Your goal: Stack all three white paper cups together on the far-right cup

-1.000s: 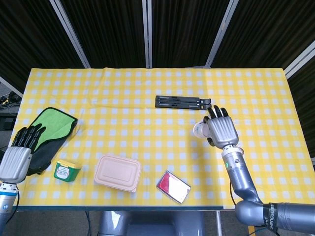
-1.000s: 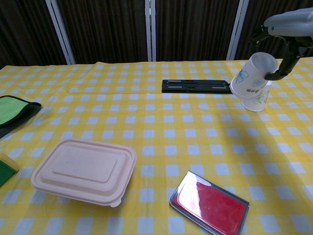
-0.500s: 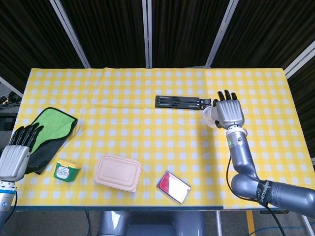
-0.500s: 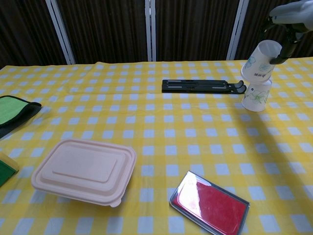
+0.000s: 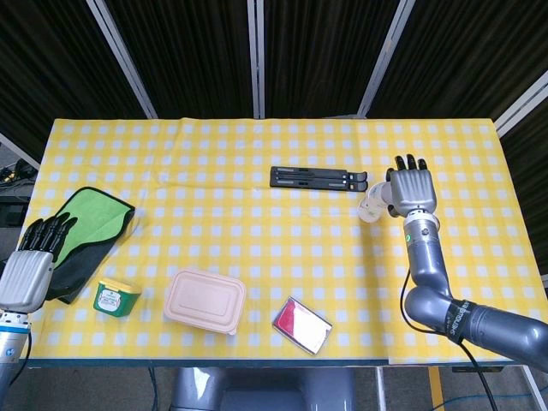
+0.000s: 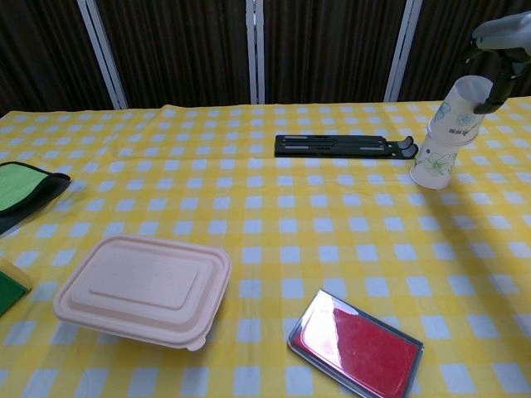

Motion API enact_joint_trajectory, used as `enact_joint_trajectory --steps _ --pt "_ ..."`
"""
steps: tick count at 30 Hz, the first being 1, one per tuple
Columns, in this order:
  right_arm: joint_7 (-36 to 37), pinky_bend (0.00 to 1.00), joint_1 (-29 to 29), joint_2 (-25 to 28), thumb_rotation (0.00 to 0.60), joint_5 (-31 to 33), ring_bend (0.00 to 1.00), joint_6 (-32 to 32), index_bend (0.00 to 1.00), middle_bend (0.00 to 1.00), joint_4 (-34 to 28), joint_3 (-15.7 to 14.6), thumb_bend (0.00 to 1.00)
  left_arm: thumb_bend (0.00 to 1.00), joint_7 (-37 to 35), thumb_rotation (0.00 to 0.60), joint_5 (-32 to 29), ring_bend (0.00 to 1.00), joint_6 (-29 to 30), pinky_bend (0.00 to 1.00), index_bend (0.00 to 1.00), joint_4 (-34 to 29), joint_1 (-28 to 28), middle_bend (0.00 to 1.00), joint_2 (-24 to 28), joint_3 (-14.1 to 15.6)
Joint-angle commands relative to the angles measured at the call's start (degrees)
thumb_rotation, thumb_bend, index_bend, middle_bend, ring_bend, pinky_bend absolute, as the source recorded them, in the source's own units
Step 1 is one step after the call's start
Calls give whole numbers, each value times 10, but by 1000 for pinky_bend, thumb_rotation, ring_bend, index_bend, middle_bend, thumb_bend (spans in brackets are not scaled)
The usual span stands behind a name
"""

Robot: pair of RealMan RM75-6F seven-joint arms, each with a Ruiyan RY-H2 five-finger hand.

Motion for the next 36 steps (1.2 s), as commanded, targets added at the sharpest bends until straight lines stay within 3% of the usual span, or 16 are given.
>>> enact_joint_trajectory --steps 1,17,26,36 --pt "0 122 1 1 600 1 0 1 551 97 -2 0 194 180 1 600 0 0 -1 0 0 0 -1 0 0 0" --pt "12 126 2 3 600 -3 0 -2 551 96 -9 -1 194 179 4 600 -3 0 -6 0 0 0 -3 0 -1 1" --pt "19 125 1 -22 600 -1 0 -21 531 78 49 -11 194 180 4 600 0 0 -4 0 0 -1 -3 0 -1 3" --pt "8 85 2 -38 600 19 0 -51 312 0 87 -22 134 179 5 600 0 0 -10 0 0 -1 -6 0 -2 4"
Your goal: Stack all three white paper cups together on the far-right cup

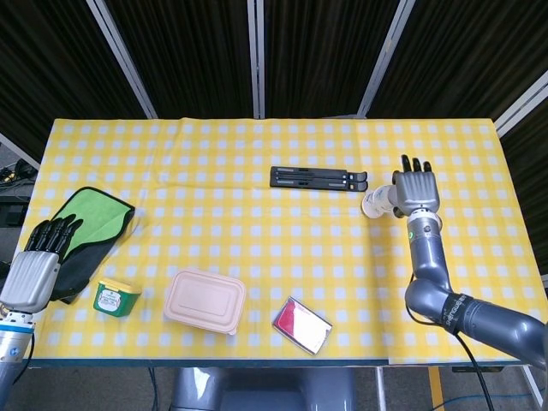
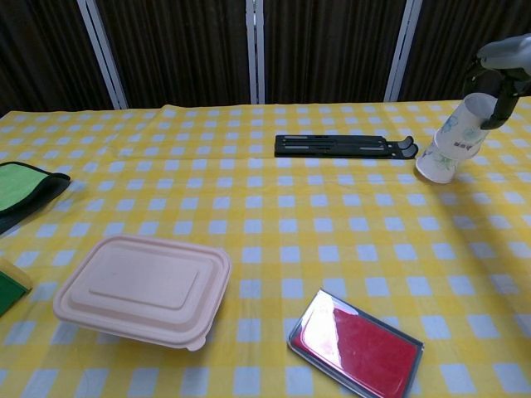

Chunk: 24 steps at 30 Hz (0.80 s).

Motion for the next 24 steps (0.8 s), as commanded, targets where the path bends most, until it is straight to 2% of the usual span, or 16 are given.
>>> enact_joint_trajectory --steps 1,16,24 --pt "0 85 0 -2 600 2 0 -3 309 0 0 -1 133 179 0 600 0 0 -1 0 0 0 0 0 0 0" --pt "-1 85 -1 6 600 -11 0 24 250 0 -34 -1 125 180 -10 600 5 0 4 0 0 -1 2 0 5 2" --pt "-6 81 -2 12 600 -14 0 40 22 0 -55 0 125 180 -13 600 6 0 6 0 0 -2 3 0 7 1"
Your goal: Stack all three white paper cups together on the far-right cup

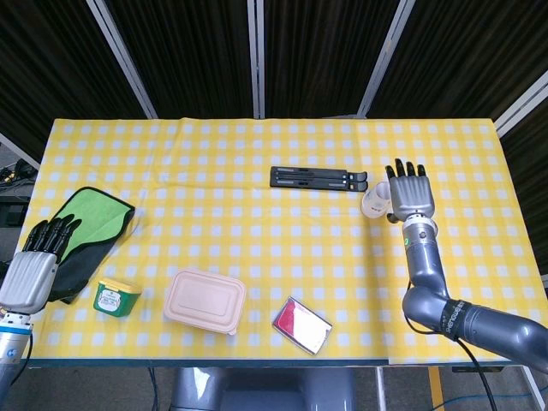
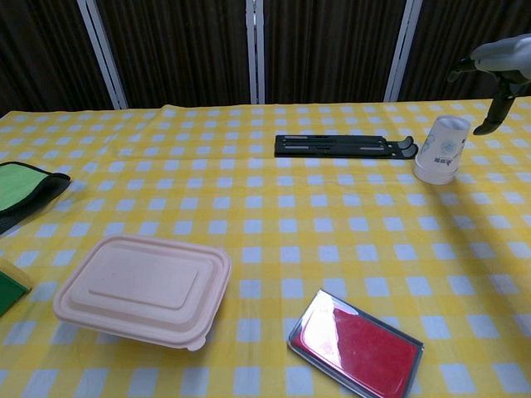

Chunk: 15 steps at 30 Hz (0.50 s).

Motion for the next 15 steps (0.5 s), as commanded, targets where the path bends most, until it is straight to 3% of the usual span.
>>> enact_joint_trajectory --steps 1,9,13,15 --pt "-1 81 -1 2 600 -2 0 6 19 0 -4 0 126 179 -1 600 0 0 0 0 0 0 0 0 1 0" --pt "23 18 -26 21 600 -51 0 37 4 0 -44 -9 126 179 -3 600 -1 0 2 0 0 3 1 0 1 -1" --pt "78 0 -74 40 600 -137 0 81 0 0 -80 -32 126 173 -5 600 1 0 11 0 0 6 5 0 -2 -1" --pt "123 0 -115 49 600 -212 0 121 0 0 -94 -57 125 166 -5 600 3 0 17 0 0 10 8 0 -6 0"
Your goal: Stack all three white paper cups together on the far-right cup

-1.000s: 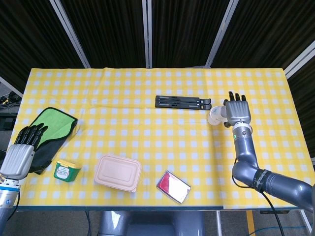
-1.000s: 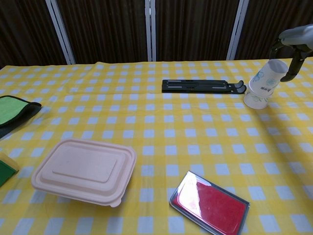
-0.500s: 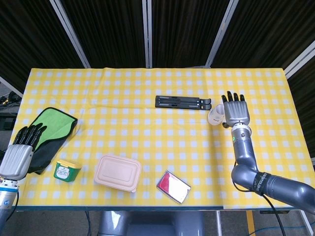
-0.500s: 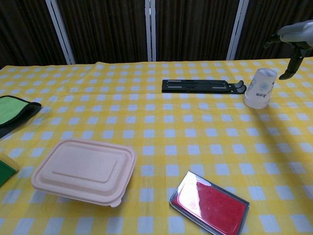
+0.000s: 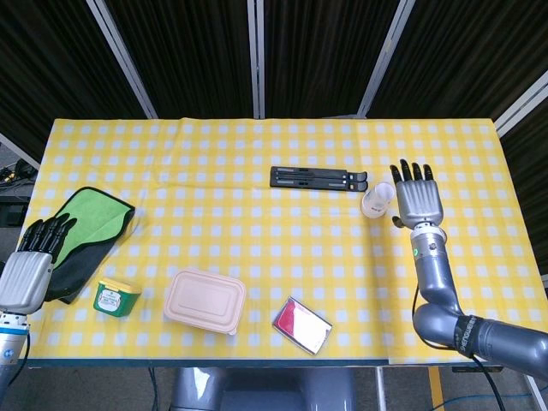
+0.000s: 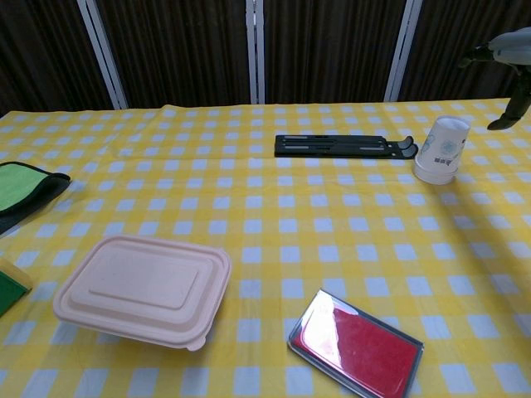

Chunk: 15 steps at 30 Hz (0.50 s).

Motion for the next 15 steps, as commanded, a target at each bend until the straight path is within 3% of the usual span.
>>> enact_joint_trajectory --steps 1,6,10,15 --pt "102 0 -91 23 600 -155 0 86 0 0 -35 -54 125 161 0 600 4 0 10 0 0 7 5 0 -6 2" --pt "210 0 -188 19 600 -302 0 167 0 0 -1 -117 119 140 5 600 13 0 28 0 0 31 20 0 -25 13" --pt "274 0 -244 5 600 -370 0 213 0 0 34 -151 114 68 18 600 19 0 38 0 0 52 32 0 -40 24" --pt "333 0 -306 -6 600 -427 0 254 0 0 78 -178 112 52 18 600 29 0 65 0 0 80 53 0 -59 35"
